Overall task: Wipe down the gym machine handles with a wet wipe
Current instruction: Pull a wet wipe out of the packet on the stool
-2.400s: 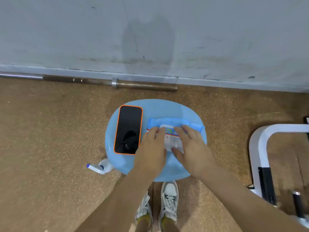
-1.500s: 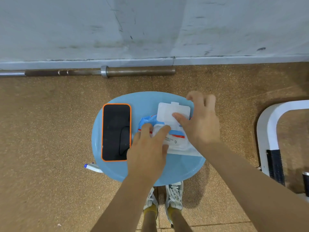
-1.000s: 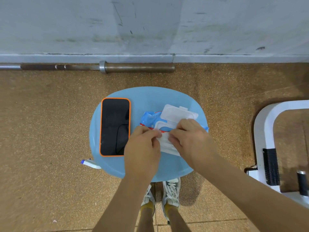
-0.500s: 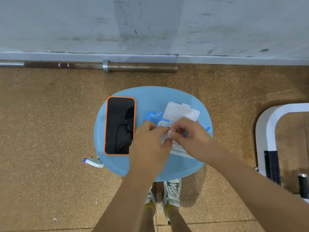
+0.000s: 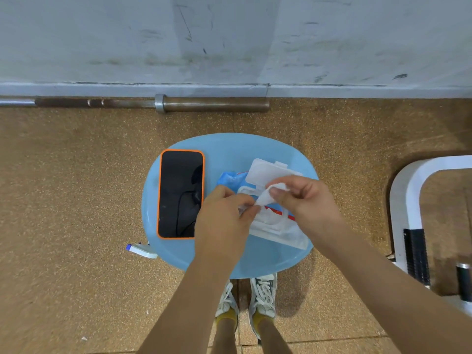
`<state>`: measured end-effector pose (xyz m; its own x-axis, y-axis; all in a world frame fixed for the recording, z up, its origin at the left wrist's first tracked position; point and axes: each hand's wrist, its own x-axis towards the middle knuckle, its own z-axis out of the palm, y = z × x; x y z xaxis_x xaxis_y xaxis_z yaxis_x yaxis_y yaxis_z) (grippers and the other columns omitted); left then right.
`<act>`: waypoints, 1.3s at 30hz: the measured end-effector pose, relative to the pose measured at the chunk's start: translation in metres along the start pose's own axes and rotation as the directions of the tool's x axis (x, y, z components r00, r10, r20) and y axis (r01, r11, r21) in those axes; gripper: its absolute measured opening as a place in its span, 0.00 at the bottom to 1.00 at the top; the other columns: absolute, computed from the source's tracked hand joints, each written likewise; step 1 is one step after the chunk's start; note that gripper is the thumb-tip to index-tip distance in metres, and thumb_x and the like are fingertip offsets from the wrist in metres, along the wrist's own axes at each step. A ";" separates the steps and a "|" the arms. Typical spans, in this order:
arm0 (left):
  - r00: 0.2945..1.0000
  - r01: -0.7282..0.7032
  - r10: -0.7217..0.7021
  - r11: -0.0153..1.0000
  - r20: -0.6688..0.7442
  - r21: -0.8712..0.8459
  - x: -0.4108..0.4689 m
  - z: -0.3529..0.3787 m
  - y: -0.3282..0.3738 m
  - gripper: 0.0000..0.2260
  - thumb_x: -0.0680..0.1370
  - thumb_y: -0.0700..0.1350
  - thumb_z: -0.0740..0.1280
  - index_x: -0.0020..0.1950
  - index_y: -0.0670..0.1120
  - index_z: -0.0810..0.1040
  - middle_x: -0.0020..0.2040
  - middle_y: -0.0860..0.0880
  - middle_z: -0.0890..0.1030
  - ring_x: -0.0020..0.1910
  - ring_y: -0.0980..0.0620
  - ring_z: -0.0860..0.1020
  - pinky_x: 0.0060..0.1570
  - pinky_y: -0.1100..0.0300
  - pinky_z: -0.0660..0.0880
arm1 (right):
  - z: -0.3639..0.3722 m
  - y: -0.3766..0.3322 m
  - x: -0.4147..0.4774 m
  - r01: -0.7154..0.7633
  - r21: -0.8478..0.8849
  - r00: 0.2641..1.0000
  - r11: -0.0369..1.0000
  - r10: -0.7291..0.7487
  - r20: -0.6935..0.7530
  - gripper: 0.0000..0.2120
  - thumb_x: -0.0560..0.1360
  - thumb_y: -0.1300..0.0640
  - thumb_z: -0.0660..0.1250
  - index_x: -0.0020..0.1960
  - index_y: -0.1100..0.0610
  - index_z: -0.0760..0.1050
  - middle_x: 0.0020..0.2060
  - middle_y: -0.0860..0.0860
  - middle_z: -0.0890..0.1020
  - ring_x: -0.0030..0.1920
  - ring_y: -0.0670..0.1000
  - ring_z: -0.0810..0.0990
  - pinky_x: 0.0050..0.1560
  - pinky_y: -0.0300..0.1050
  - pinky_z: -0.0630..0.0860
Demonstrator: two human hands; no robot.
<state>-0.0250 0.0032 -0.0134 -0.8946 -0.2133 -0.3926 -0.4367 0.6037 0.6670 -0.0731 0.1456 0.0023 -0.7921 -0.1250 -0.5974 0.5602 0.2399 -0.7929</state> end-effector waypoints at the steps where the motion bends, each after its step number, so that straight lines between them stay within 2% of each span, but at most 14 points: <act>1: 1.000 -0.001 0.002 1.000 -0.011 0.018 0.000 0.001 0.000 0.05 0.74 0.53 0.70 0.46 0.54 0.83 0.44 0.52 0.74 0.45 0.51 0.76 0.44 0.52 0.75 | -0.002 0.001 -0.001 -0.035 0.039 0.999 0.999 0.036 -0.024 0.06 0.76 0.66 0.67 0.45 0.58 0.81 0.35 0.55 0.82 0.35 0.51 0.79 0.39 0.44 0.76; 8: 0.997 -0.050 0.063 0.962 -0.041 0.268 -0.008 0.011 0.007 0.06 0.77 0.50 0.65 0.48 0.51 0.80 0.45 0.50 0.74 0.48 0.46 0.73 0.44 0.52 0.73 | -0.026 -0.012 -0.010 -0.086 0.419 0.955 0.904 0.195 -0.225 0.04 0.77 0.60 0.65 0.45 0.58 0.78 0.36 0.55 0.80 0.30 0.47 0.76 0.27 0.36 0.75; 14: 0.993 -0.093 0.110 0.959 -0.051 0.267 -0.021 0.013 0.016 0.19 0.72 0.44 0.71 0.61 0.51 0.71 0.49 0.49 0.77 0.49 0.45 0.75 0.47 0.49 0.72 | -0.048 -0.016 -0.018 -0.145 0.063 0.989 0.988 0.146 -0.018 0.13 0.72 0.47 0.68 0.51 0.54 0.81 0.38 0.56 0.83 0.34 0.54 0.80 0.39 0.49 0.77; 18: 0.972 -0.222 0.196 0.950 0.133 0.219 -0.034 0.019 0.014 0.11 0.70 0.43 0.66 0.53 0.48 0.75 0.49 0.51 0.80 0.49 0.47 0.77 0.48 0.53 0.75 | -0.048 -0.018 -0.020 -0.141 -0.136 0.972 0.981 0.162 0.167 0.13 0.75 0.49 0.68 0.53 0.56 0.83 0.46 0.60 0.85 0.48 0.66 0.82 0.48 0.57 0.78; 20: 0.961 -0.273 0.260 0.943 0.093 0.191 -0.040 0.017 0.006 0.14 0.67 0.39 0.63 0.49 0.48 0.80 0.49 0.51 0.82 0.50 0.51 0.76 0.52 0.61 0.71 | -0.044 -0.014 -0.023 -0.121 -0.292 0.972 0.949 0.172 0.158 0.11 0.75 0.47 0.68 0.56 0.47 0.82 0.46 0.53 0.86 0.47 0.59 0.83 0.52 0.51 0.77; 22: 0.977 -0.180 0.189 0.979 -0.098 0.095 -0.048 0.003 0.004 0.16 0.67 0.35 0.59 0.47 0.47 0.81 0.45 0.53 0.80 0.49 0.55 0.73 0.51 0.68 0.66 | -0.035 -0.007 -0.030 -0.024 -0.635 0.970 0.772 0.173 0.173 0.14 0.76 0.48 0.65 0.62 0.40 0.76 0.45 0.46 0.82 0.44 0.49 0.80 0.48 0.40 0.75; 24: 0.964 -0.134 0.158 0.983 -0.213 0.122 -0.052 -0.008 0.003 0.19 0.65 0.33 0.58 0.48 0.46 0.82 0.47 0.52 0.78 0.52 0.53 0.72 0.50 0.68 0.66 | -0.026 0.001 -0.040 0.149 -0.873 0.971 0.465 0.100 0.219 0.21 0.79 0.51 0.58 0.70 0.37 0.65 0.49 0.49 0.78 0.49 0.51 0.78 0.49 0.43 0.73; 27: 0.942 -0.301 0.336 0.861 -0.013 0.411 -0.052 -0.002 -0.003 0.24 0.66 0.36 0.54 0.56 0.44 0.81 0.58 0.46 0.80 0.58 0.45 0.74 0.57 0.56 0.72 | -0.017 0.012 -0.051 0.287 -0.926 0.952 0.246 0.029 0.303 0.28 0.79 0.53 0.54 0.76 0.44 0.51 0.56 0.51 0.74 0.56 0.55 0.76 0.51 0.48 0.75; 31: 0.913 -0.408 0.286 0.653 0.292 0.638 -0.046 0.004 -0.006 0.21 0.70 0.41 0.53 0.57 0.43 0.80 0.60 0.41 0.79 0.56 0.41 0.79 0.60 0.46 0.72 | 0.002 0.026 -0.057 0.366 -0.929 0.926 0.062 0.075 0.370 0.37 0.77 0.56 0.57 0.77 0.56 0.38 0.60 0.54 0.72 0.58 0.57 0.75 0.53 0.52 0.73; 32: 0.909 -0.417 0.266 0.620 0.322 0.665 -0.045 0.001 0.000 0.20 0.70 0.42 0.55 0.57 0.43 0.80 0.60 0.42 0.79 0.56 0.42 0.79 0.60 0.46 0.71 | 0.004 0.029 -0.057 0.349 -0.928 0.922 0.127 0.132 0.365 0.39 0.77 0.57 0.58 0.77 0.56 0.35 0.58 0.54 0.73 0.55 0.57 0.76 0.52 0.52 0.74; 34: 0.904 -0.416 0.191 0.602 0.383 0.681 -0.041 -0.010 0.015 0.19 0.71 0.42 0.59 0.60 0.46 0.78 0.63 0.45 0.76 0.57 0.44 0.77 0.58 0.50 0.72 | 0.000 0.025 -0.058 0.136 -0.818 0.905 0.559 0.266 0.333 0.38 0.77 0.61 0.60 0.78 0.53 0.40 0.49 0.54 0.75 0.44 0.54 0.76 0.49 0.52 0.77; 36: 0.926 -0.242 0.050 0.838 0.375 0.488 -0.036 -0.023 0.033 0.15 0.77 0.44 0.59 0.61 0.49 0.77 0.64 0.49 0.75 0.59 0.48 0.76 0.57 0.54 0.71 | -0.008 0.014 -0.066 -0.194 -0.367 0.937 0.910 0.283 0.206 0.26 0.76 0.67 0.65 0.72 0.59 0.65 0.41 0.51 0.74 0.37 0.49 0.73 0.41 0.44 0.78; 38: 0.915 0.108 -0.118 0.993 0.386 0.048 -0.041 -0.042 0.053 0.10 0.80 0.48 0.61 0.55 0.48 0.80 0.56 0.49 0.82 0.56 0.50 0.79 0.56 0.59 0.72 | -0.013 -0.006 -0.079 -0.298 0.121 0.954 0.947 0.290 0.080 0.12 0.73 0.71 0.67 0.55 0.61 0.78 0.37 0.50 0.76 0.34 0.46 0.75 0.33 0.35 0.76; 39: 0.902 0.240 -0.145 0.951 0.407 -0.194 -0.048 -0.050 0.063 0.09 0.79 0.51 0.65 0.52 0.47 0.81 0.51 0.48 0.84 0.52 0.49 0.81 0.55 0.59 0.75 | -0.014 -0.018 -0.088 -0.301 0.287 0.953 0.910 0.296 0.059 0.10 0.73 0.71 0.68 0.51 0.60 0.79 0.35 0.50 0.78 0.33 0.46 0.76 0.32 0.34 0.76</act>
<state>-0.0143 0.0131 0.0798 -0.7051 0.0326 -0.7083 -0.6487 0.3736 0.6630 -0.0173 0.1659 0.0707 -0.5748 -0.1045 -0.8116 0.8171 -0.0205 -0.5761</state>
